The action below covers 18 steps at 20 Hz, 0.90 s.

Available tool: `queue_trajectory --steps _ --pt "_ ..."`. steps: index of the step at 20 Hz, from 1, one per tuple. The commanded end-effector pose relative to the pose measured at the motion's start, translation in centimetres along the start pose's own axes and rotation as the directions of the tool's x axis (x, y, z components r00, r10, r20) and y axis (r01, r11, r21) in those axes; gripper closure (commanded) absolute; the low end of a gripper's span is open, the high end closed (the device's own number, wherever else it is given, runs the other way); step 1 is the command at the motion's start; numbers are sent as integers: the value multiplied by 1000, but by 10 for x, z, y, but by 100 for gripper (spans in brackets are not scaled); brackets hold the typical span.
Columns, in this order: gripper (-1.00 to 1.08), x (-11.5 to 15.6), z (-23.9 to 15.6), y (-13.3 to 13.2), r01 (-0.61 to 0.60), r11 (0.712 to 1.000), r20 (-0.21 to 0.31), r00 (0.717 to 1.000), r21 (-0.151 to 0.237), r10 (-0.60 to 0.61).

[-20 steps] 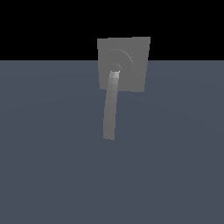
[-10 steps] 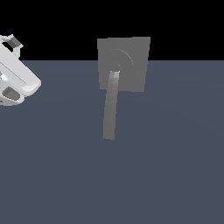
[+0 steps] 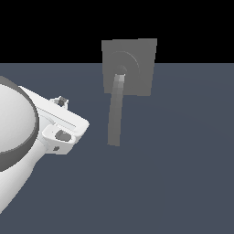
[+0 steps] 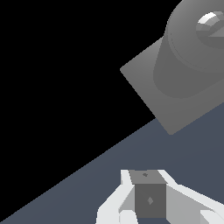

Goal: Turn on the faucet by rotating a designated handle.

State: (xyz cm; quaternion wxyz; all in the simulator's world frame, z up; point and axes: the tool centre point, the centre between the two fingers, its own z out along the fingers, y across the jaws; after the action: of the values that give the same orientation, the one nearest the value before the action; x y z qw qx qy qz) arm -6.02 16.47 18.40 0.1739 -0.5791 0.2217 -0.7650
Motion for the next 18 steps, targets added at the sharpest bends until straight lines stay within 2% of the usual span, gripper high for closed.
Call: queue_trajectory --steps 1,6,11,14,18 --pt "108 -11 -7 37 153 987 53 987 -43 -151" --pt "108 -20 -21 93 371 924 144 923 -90 -356" --pt "108 -22 -30 127 493 863 205 861 -108 -466" --pt "108 -22 -34 136 526 843 222 840 -111 -495" --pt "108 -22 -34 138 532 839 226 836 -112 -500"
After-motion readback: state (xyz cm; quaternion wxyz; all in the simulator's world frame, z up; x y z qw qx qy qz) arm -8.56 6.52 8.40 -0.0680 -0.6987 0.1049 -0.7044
